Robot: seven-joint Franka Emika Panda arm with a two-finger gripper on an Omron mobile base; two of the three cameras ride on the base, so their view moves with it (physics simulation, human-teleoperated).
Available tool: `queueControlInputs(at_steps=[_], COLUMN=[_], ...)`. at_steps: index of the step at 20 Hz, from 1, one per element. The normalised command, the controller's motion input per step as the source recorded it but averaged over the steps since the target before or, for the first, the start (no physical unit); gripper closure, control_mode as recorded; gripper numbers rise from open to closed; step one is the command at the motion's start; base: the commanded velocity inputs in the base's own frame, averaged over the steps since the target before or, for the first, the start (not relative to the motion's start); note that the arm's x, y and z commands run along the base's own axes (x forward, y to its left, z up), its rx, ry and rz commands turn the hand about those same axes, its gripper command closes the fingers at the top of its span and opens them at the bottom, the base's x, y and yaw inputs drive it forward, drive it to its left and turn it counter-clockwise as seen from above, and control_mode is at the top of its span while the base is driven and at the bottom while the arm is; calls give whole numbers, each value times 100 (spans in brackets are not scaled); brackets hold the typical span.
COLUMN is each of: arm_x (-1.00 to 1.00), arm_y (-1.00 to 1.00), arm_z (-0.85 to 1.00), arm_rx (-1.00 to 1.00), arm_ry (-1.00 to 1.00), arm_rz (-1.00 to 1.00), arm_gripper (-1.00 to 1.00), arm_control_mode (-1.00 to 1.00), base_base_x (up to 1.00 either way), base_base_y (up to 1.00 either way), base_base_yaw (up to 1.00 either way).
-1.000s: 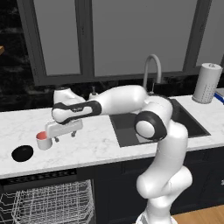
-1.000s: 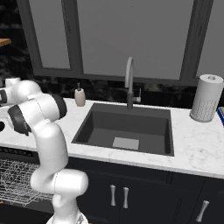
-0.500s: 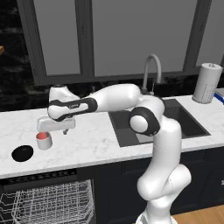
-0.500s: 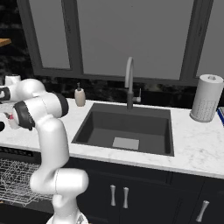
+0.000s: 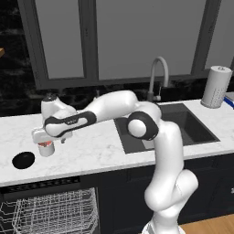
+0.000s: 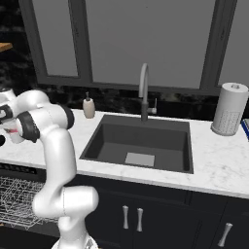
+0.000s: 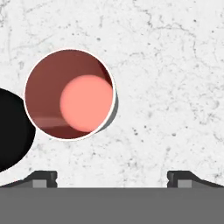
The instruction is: Pick up the cup and bowl from the counter, place them in the dishwasher, and close the dishwasher door.
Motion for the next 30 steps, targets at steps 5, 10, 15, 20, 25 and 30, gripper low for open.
queueControlInputs(at_steps=[5, 10, 15, 20, 25, 30], arm_x=[0, 12, 25, 19, 14, -3], arm_y=[12, -2, 0, 0, 0, 0], arm_z=[15, 2, 1, 0, -2, -22], arm_rx=[-1, 1, 3, 2, 0, 0], arm_ry=[-1, 0, 4, 5, 4, 2], arm_rz=[-2, 0, -1, -2, -2, 0], arm_gripper=[-100, -100, -100, -100, -100, -100], arm_control_mode=[-100, -100, -100, -100, -100, -100], base_base_x=[0, 0, 0, 0, 0, 0], base_base_y=[0, 0, 0, 0, 0, 0], base_base_yaw=[0, 0, 0, 0, 0, 0])
